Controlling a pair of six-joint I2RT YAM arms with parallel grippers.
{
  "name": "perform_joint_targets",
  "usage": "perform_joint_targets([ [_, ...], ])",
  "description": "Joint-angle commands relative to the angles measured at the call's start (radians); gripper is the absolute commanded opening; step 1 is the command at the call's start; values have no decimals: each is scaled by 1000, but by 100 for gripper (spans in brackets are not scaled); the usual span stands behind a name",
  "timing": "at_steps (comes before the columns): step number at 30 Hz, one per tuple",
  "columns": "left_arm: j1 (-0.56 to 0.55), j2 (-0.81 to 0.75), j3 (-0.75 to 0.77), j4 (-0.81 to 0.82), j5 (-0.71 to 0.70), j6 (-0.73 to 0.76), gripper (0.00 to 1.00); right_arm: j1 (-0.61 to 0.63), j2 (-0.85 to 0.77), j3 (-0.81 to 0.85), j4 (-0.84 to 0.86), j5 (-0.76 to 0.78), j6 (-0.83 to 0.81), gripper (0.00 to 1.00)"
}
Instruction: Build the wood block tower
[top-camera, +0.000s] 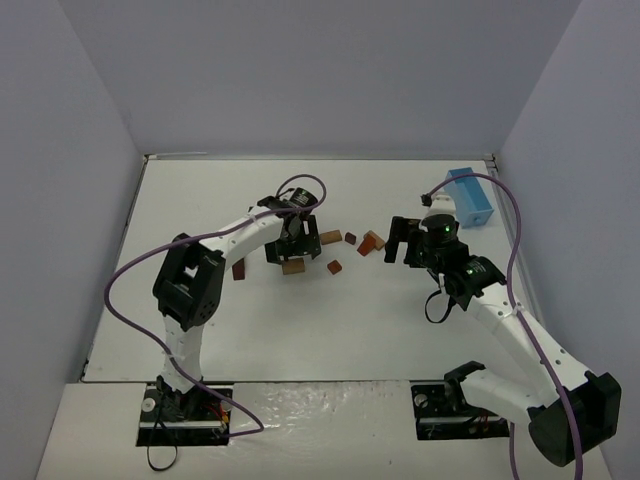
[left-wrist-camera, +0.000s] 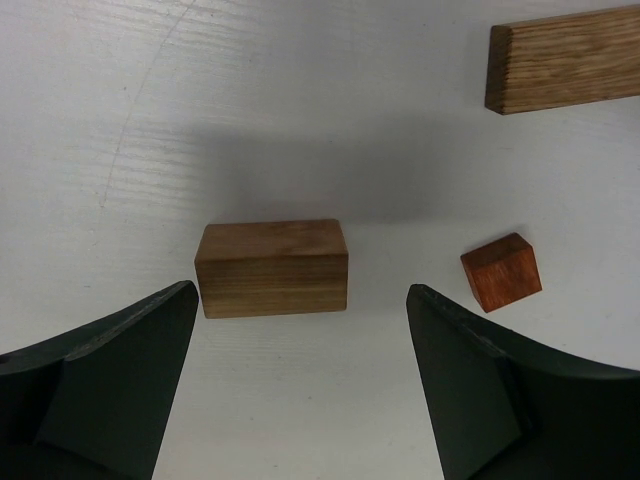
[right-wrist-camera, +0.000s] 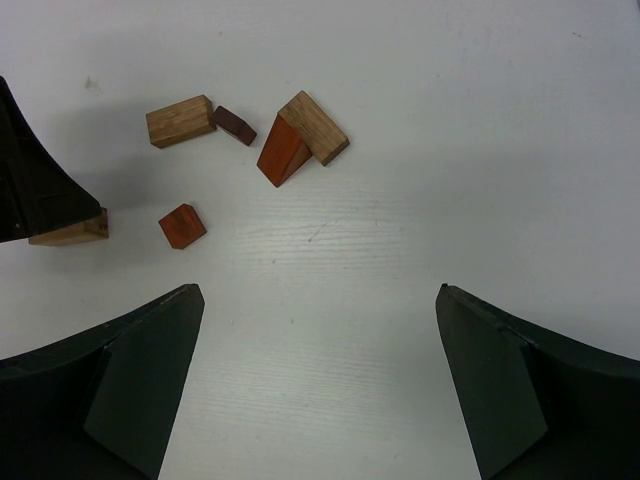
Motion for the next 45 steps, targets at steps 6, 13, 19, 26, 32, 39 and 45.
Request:
perform_joint_targets([
  [6,-2,15,50,6,-26,17,86,-7,-6,-3,33,-27,-25,100],
  [13,-2,34,49,0,-46,26,82,-9,-10,-13,34,-25,-28,100],
  [19,-3,25,45,-1,-54,27,53,-9,-10,-15,34,-21,-28,100],
  [26,2,-31,76,-20,-75,54,4,-9,-7,-13,33,-24,-27,100],
  [32,69,-65,221,-104,-142,186,3,-9,-4,-9,33,-35,-31,100],
  [39,248,-21,336,-126,-65,298,4,-9,-3,-1,31,-43,-42,100],
  [45,337,84,431,-131,19,415,4,-9,11,1,32,-54,-49,100],
])
